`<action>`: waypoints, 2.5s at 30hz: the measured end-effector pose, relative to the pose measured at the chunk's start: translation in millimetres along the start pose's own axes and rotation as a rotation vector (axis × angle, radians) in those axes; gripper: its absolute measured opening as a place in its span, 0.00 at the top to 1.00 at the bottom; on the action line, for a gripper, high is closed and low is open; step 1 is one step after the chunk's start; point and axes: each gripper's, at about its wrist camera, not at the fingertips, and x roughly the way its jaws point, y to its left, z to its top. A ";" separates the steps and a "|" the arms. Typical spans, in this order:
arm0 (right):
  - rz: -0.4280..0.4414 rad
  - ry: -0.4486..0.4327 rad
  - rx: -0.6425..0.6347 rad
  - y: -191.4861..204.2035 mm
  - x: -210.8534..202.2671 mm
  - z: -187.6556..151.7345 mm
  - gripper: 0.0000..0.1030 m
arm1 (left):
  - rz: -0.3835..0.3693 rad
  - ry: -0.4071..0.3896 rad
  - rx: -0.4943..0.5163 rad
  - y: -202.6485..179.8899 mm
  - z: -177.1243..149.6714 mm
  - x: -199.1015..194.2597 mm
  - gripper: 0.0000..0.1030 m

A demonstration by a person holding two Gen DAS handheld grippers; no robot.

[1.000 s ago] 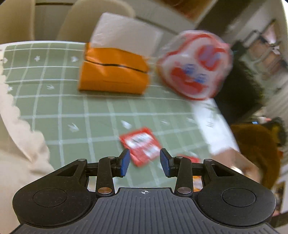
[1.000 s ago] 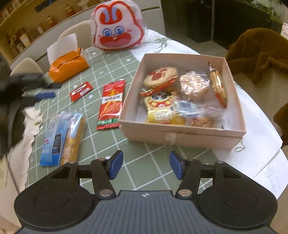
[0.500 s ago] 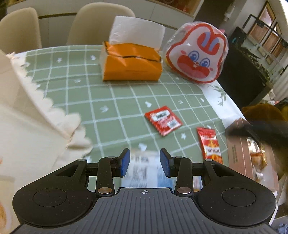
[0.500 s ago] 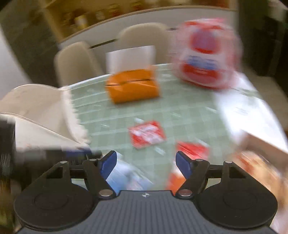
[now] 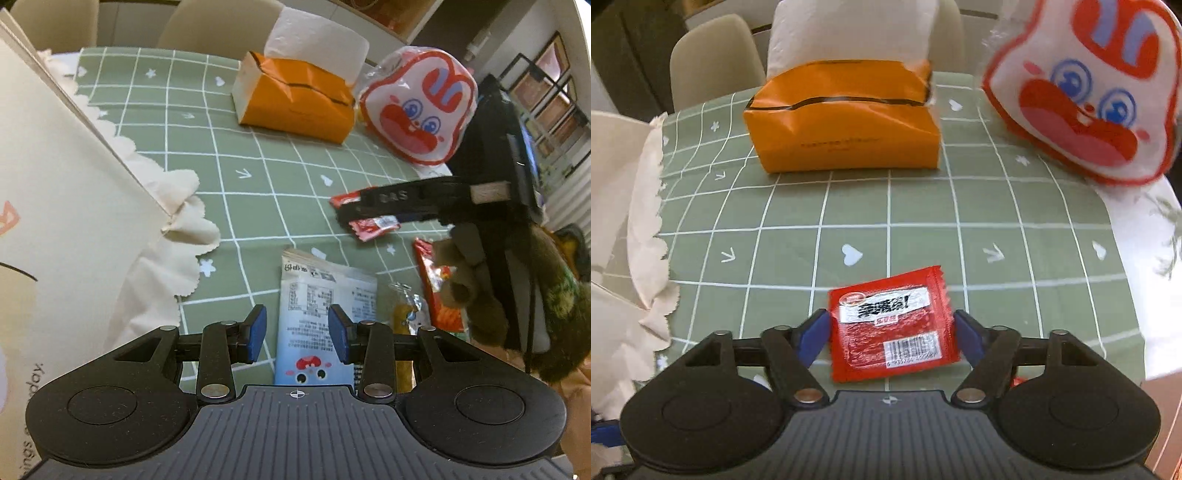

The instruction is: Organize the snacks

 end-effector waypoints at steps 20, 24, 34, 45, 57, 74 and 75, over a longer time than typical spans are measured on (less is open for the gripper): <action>-0.037 -0.104 0.225 -37.7 -196.3 -214.7 0.50 | 0.049 -0.028 0.006 -35.1 -19.8 -10.0 0.60; -0.096 -0.090 0.317 -55.3 -197.7 -256.9 0.49 | 0.067 0.014 -0.061 -10.7 -15.1 -3.0 0.60; -0.115 -0.142 0.443 -64.4 -210.5 -292.0 0.37 | 0.056 0.081 0.353 -76.7 -29.7 29.4 0.58; -0.134 -0.145 0.377 -36.2 -202.3 -290.2 0.36 | -0.083 0.112 0.313 -107.0 -55.8 0.4 0.58; -0.256 -0.148 0.387 -35.4 -206.7 -315.8 0.36 | -0.033 0.210 0.421 -188.4 -99.2 37.8 0.58; -0.211 -0.196 0.381 -46.9 -215.6 -292.5 0.35 | -0.075 0.172 0.303 -136.5 -108.4 -7.8 0.68; -0.209 -0.193 0.374 -45.4 -214.1 -290.7 0.35 | -0.087 0.172 0.282 -131.4 -107.6 -12.9 0.68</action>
